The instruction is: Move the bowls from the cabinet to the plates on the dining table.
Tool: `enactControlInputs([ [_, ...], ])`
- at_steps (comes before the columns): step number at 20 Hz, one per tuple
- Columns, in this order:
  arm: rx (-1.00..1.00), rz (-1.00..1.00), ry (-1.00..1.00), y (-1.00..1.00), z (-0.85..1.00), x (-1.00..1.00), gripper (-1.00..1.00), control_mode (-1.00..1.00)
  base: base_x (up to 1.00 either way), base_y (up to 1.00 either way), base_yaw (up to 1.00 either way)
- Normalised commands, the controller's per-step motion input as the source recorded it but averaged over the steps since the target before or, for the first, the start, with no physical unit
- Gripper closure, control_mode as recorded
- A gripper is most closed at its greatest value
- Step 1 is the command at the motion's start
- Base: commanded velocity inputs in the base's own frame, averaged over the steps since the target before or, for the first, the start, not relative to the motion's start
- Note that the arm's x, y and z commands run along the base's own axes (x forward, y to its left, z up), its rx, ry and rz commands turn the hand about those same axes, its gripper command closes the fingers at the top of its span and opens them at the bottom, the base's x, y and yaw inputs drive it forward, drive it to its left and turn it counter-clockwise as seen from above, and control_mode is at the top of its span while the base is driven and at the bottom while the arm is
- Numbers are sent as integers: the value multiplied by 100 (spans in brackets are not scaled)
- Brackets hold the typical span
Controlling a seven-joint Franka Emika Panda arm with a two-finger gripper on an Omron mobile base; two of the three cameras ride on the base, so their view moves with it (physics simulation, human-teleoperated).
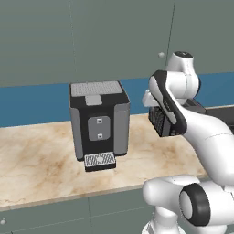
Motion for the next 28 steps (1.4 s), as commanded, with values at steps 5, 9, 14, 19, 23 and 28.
enactControlInputs([
  [5, 0, -1, -6, -27, 10, -14, -100, -100, 0, 0, 0],
  [9, 3, 0, -4, -34, 13, -12, -100, -100, 0, 0, 0],
  [14, 9, -2, -6, -28, 19, -2, -100, -100, 0, 0, 0],
  [19, 11, -4, -5, -16, 23, 0, -100, -100, 0, 0, 0],
  [23, 10, -4, -4, -13, 27, 2, -100, -100, 0, 0, 0],
  [28, 8, -3, -9, -10, 24, 4, -100, -100, 0, 0, 0],
])
